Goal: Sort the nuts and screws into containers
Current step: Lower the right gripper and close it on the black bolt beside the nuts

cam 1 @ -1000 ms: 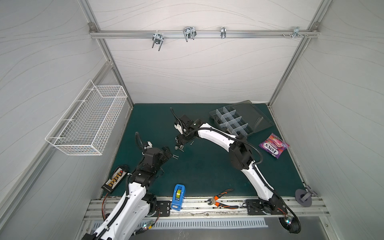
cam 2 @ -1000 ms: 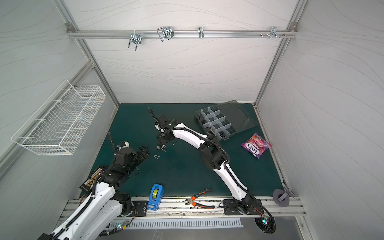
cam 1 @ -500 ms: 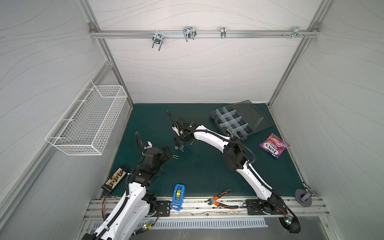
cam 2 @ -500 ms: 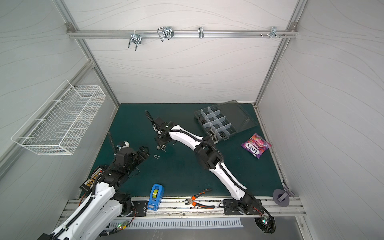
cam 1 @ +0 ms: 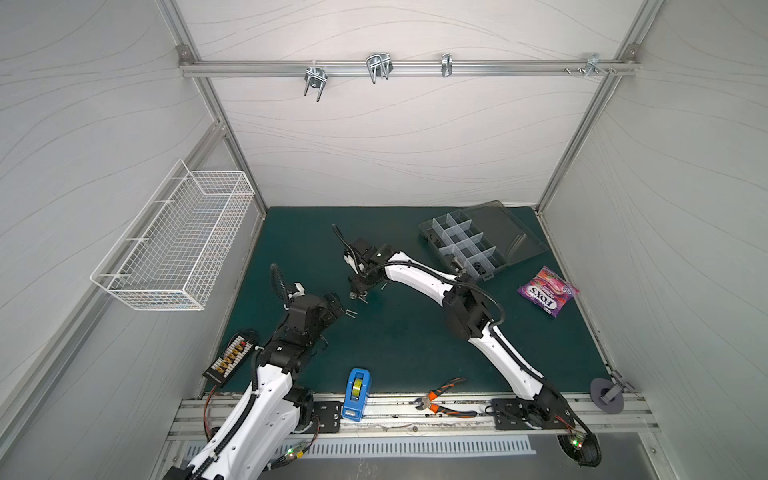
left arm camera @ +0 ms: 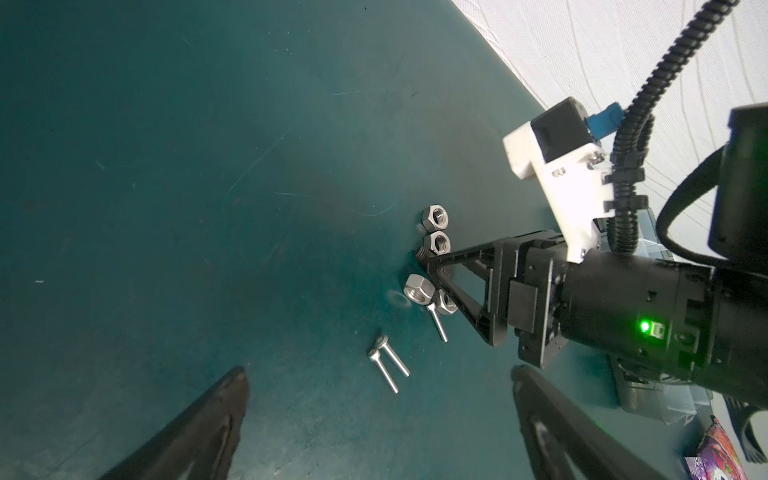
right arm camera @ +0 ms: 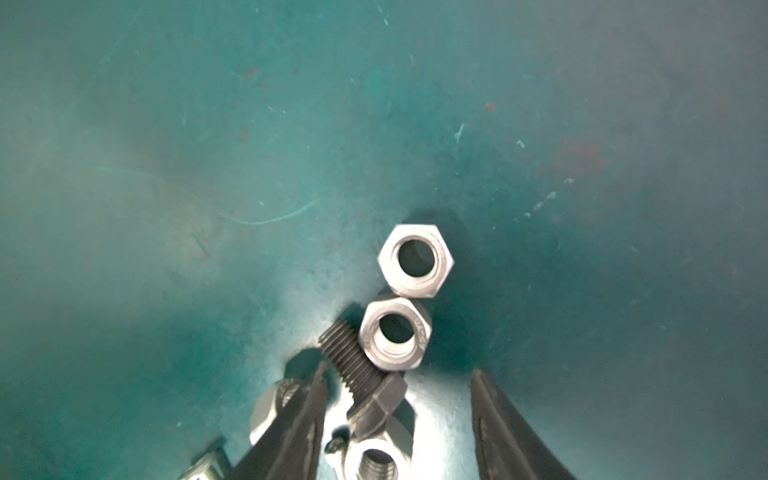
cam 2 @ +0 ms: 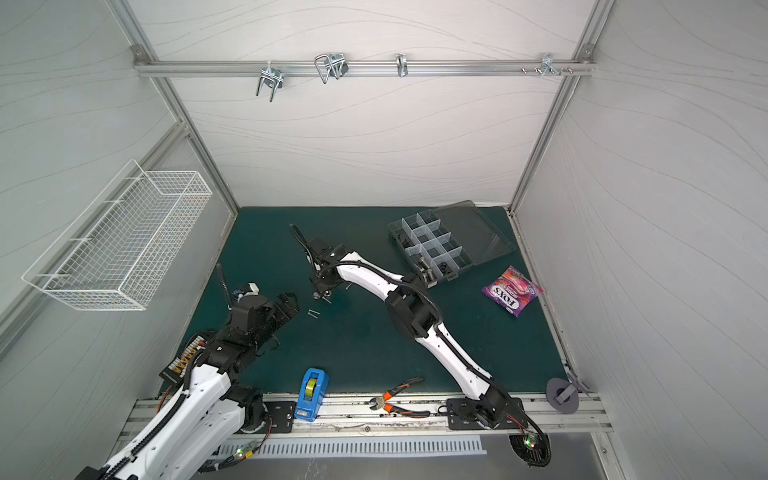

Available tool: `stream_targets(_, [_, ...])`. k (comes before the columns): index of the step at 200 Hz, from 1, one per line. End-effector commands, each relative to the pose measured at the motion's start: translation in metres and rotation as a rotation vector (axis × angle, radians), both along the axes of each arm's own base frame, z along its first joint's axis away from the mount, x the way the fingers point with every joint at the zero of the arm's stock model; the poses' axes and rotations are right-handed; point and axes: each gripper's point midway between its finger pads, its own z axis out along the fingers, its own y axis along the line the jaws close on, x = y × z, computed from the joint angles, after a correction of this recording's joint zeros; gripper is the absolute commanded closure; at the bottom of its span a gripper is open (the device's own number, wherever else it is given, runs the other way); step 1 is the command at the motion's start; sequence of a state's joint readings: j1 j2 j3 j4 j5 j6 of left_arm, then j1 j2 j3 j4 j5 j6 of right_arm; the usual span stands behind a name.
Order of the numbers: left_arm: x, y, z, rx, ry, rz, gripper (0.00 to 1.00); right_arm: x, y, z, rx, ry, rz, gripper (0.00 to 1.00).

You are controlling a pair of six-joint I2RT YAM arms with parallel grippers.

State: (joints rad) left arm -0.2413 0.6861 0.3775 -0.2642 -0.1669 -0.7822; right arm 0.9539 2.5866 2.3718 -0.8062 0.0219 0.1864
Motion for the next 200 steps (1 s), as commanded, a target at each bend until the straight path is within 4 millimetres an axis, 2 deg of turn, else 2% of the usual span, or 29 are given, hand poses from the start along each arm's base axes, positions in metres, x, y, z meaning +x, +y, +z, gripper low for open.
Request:
stream_targets(1, [0.003, 0.000, 0.009, -0.015, -0.026, 0.009, 0.00, -0.007, -0.005, -0.014, -0.053, 0.016, 0.015, 0.45])
stream_targets(46, [0.003, -0.001, 0.009, -0.017, -0.028, 0.011, 0.00, -0.010, -0.012, -0.021, -0.085, 0.021, 0.017, 0.53])
stream_targets(200, [0.005, -0.003, 0.005, -0.028, -0.018, 0.005, 0.00, -0.003, -0.014, -0.010, -0.090, -0.031, 0.020, 0.76])
